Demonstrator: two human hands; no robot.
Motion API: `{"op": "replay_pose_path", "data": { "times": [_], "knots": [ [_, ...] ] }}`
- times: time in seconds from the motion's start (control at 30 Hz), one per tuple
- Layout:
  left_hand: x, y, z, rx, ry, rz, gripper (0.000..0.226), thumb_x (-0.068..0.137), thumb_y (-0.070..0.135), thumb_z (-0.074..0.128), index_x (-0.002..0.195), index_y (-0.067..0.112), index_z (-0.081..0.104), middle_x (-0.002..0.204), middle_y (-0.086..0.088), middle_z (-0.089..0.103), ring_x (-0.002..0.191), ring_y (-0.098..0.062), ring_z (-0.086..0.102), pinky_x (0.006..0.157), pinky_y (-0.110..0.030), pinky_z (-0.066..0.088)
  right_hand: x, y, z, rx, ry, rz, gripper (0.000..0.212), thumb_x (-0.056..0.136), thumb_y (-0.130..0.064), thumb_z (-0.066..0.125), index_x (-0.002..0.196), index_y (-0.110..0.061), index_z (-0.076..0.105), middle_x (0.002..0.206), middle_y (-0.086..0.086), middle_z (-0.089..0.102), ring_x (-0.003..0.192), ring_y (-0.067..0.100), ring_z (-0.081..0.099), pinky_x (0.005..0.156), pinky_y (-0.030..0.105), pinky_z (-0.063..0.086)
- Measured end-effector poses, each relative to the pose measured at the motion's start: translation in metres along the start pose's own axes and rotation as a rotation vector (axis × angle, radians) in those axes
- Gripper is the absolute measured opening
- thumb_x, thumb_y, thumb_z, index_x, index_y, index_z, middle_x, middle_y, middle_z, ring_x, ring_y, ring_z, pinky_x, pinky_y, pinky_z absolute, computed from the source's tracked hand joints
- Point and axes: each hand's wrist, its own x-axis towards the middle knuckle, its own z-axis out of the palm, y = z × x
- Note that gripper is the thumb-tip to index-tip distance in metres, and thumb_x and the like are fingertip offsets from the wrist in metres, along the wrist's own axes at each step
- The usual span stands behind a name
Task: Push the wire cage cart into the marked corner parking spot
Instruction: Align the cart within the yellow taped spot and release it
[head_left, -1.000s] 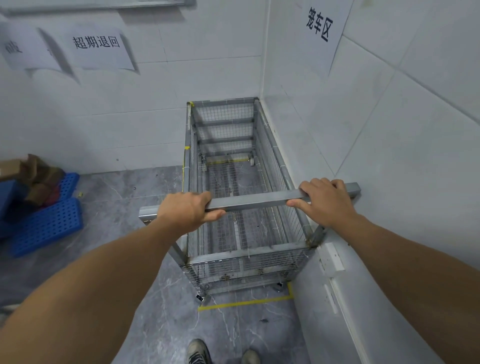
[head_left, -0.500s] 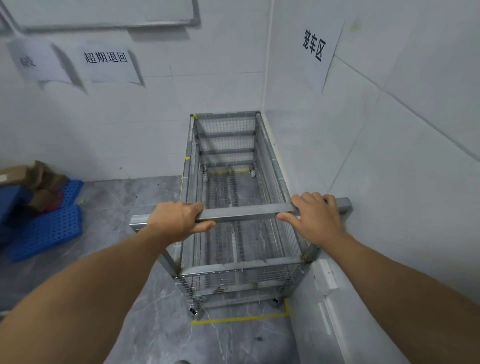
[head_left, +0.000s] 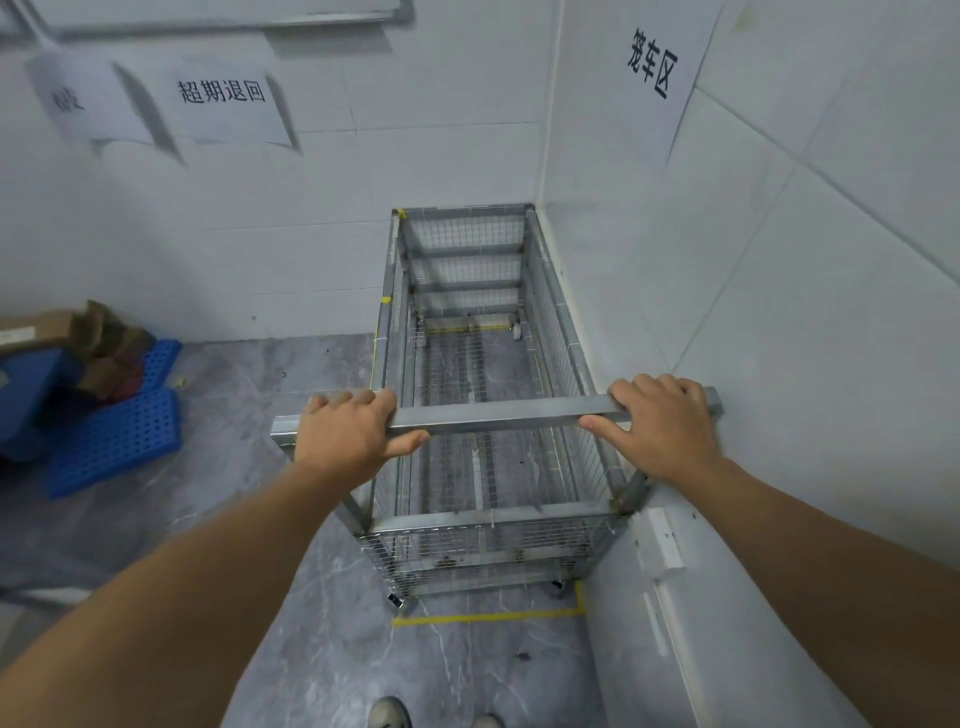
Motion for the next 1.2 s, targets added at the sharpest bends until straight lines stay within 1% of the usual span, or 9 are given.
{"op": "replay_pose_path", "data": {
  "times": [0.17, 0.3, 0.47, 0.6, 0.7, 0.77, 0.87, 1.03, 1.2],
  "knots": [
    [0.001, -0.006, 0.001, 0.02, -0.023, 0.061, 0.072, 0.07, 0.087, 0.007, 0.082, 0.025, 0.042, 0.075, 0.006, 0.053, 0.069, -0.018, 0.049, 0.067, -0.035, 0.038, -0.003, 0.003, 0.0, 0.079, 0.01, -0.011, 0.067, 0.08, -0.086, 0.02, 0.087, -0.028, 0.055, 0.08, -0.011, 0.045, 0.082, 0.018, 0.048, 0.078, 0.039, 0.031],
    [-0.001, -0.011, 0.007, 0.036, 0.051, 0.088, 0.078, 0.07, 0.09, -0.007, 0.077, 0.027, 0.038, 0.065, 0.008, 0.046, 0.059, -0.015, 0.044, 0.058, -0.032, 0.032, -0.007, 0.003, 0.005, 0.088, 0.083, -0.031, 0.065, 0.082, -0.084, 0.025, 0.082, -0.027, 0.056, 0.075, -0.01, 0.047, 0.076, 0.016, 0.044, 0.076, 0.039, 0.034],
    [0.008, -0.014, 0.01, 0.024, 0.112, 0.114, 0.073, 0.077, 0.088, 0.002, 0.071, 0.026, 0.04, 0.058, 0.009, 0.039, 0.05, -0.015, 0.038, 0.051, -0.028, 0.03, 0.002, 0.002, 0.003, 0.021, 0.061, -0.031, 0.067, 0.082, -0.085, 0.018, 0.083, -0.029, 0.054, 0.075, -0.011, 0.047, 0.075, 0.016, 0.046, 0.074, 0.038, 0.033],
    [0.003, -0.011, 0.003, 0.011, 0.004, 0.078, 0.07, 0.073, 0.087, 0.01, 0.081, 0.026, 0.042, 0.069, 0.008, 0.046, 0.063, -0.015, 0.048, 0.056, -0.031, 0.034, -0.001, -0.001, 0.003, 0.013, 0.05, -0.028, 0.069, 0.083, -0.085, 0.015, 0.084, -0.028, 0.054, 0.077, -0.01, 0.049, 0.075, 0.018, 0.046, 0.074, 0.039, 0.033],
    [0.002, -0.011, -0.005, -0.034, -0.042, 0.069, 0.067, 0.073, 0.086, 0.012, 0.083, 0.026, 0.041, 0.074, 0.007, 0.047, 0.069, -0.016, 0.048, 0.067, -0.034, 0.037, -0.002, -0.005, 0.002, 0.032, 0.046, -0.007, 0.071, 0.083, -0.085, 0.016, 0.091, -0.027, 0.056, 0.081, -0.01, 0.048, 0.08, 0.018, 0.048, 0.078, 0.041, 0.034],
    [-0.002, -0.014, -0.003, -0.092, -0.024, 0.09, 0.065, 0.078, 0.085, 0.012, 0.083, 0.028, 0.04, 0.075, 0.009, 0.047, 0.07, -0.016, 0.047, 0.071, -0.036, 0.034, -0.002, -0.009, 0.001, 0.056, 0.037, 0.019, 0.072, 0.082, -0.086, 0.015, 0.093, -0.028, 0.056, 0.084, -0.011, 0.049, 0.083, 0.018, 0.049, 0.08, 0.042, 0.034],
    [-0.005, -0.023, -0.003, -0.218, 0.05, 0.08, 0.069, 0.08, 0.085, 0.01, 0.082, 0.027, 0.047, 0.075, 0.009, 0.052, 0.072, -0.017, 0.051, 0.07, -0.035, 0.032, -0.001, -0.024, -0.004, 0.119, 0.024, 0.025, 0.068, 0.081, -0.086, 0.015, 0.094, -0.032, 0.054, 0.09, -0.011, 0.05, 0.089, 0.017, 0.048, 0.084, 0.042, 0.033],
    [-0.015, -0.055, 0.001, -0.212, 0.094, -0.051, 0.061, 0.087, 0.073, 0.025, 0.086, 0.024, 0.061, 0.078, 0.007, 0.057, 0.076, -0.019, 0.054, 0.074, -0.038, 0.039, 0.001, -0.068, 0.0, 0.125, 0.047, -0.038, 0.063, 0.088, -0.079, 0.022, 0.105, -0.03, 0.059, 0.099, -0.008, 0.057, 0.097, 0.019, 0.05, 0.09, 0.044, 0.032],
    [-0.019, -0.076, 0.009, -0.418, 0.091, -0.218, 0.047, 0.09, 0.062, 0.033, 0.091, 0.03, 0.066, 0.086, 0.007, 0.06, 0.08, -0.02, 0.058, 0.075, -0.041, 0.05, 0.004, -0.093, 0.006, 0.154, 0.118, 0.034, 0.056, 0.092, -0.069, 0.028, 0.105, -0.028, 0.062, 0.101, -0.005, 0.059, 0.099, 0.022, 0.051, 0.099, 0.051, 0.031]
  ]
}}
